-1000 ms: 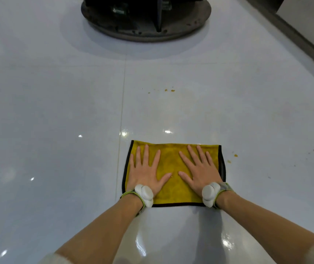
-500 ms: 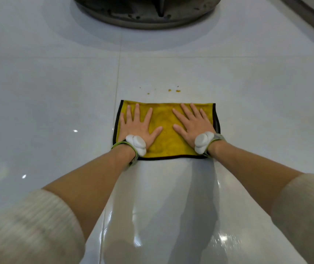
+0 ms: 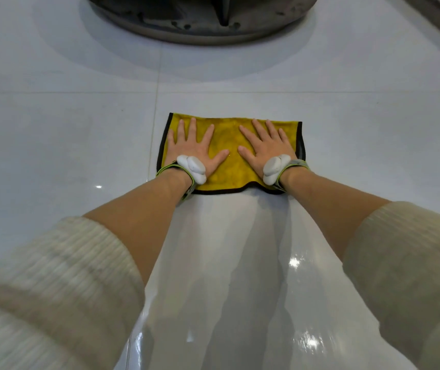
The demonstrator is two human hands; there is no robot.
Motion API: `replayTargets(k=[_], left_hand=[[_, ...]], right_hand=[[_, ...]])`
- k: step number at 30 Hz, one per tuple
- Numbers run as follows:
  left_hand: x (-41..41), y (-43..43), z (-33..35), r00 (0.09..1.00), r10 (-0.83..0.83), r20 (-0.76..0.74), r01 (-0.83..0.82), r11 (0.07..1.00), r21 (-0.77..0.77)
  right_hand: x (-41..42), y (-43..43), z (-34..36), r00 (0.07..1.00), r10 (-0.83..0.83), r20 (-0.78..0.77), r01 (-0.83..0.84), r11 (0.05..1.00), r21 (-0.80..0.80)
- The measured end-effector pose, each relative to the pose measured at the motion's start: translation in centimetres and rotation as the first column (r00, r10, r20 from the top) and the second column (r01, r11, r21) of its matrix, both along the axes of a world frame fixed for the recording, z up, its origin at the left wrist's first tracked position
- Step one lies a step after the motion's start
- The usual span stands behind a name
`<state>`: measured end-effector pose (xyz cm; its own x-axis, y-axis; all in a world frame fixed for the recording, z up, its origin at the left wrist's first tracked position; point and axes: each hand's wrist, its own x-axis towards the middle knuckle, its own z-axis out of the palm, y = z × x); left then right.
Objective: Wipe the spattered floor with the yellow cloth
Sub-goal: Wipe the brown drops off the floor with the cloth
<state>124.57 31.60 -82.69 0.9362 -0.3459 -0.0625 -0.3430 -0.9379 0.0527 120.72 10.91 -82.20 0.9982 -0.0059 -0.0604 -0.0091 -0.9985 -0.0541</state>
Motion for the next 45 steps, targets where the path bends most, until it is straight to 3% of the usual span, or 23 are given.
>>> replayTargets(k=[8,19,31,38,45], left_hand=[[-6.4,3.2,0.2,0.999,-0.045,0.0,0.045,0.999,-0.005],[-24.4,8.4,0.7,0.968,-0.251,0.016,0.25,0.966,0.067],[-40.8,1.6,1.5,0.939,-0.342,-0.025,0.343,0.939,0.031],[-39.2,-4.7,1.2,0.945,-0.324,-0.041,0.325,0.945,0.039],[-28.6,-14.4,0.9,0.956,-0.293,-0.015,0.293,0.956,0.011]], right_hand=[[-7.7,2.6,0.5,1.0,-0.021,-0.01,0.021,1.0,0.014],[-30.0,9.8,1.6,0.983,-0.174,-0.059,0.176,0.984,0.04],[-47.9,2.9,1.9,0.978,-0.186,-0.095,0.187,0.982,-0.005],[-45.6,-3.9,1.2,0.981,-0.186,-0.047,0.187,0.982,0.013],[-35.5,-12.6,0.7,0.964,-0.264,0.019,0.263,0.964,0.027]])
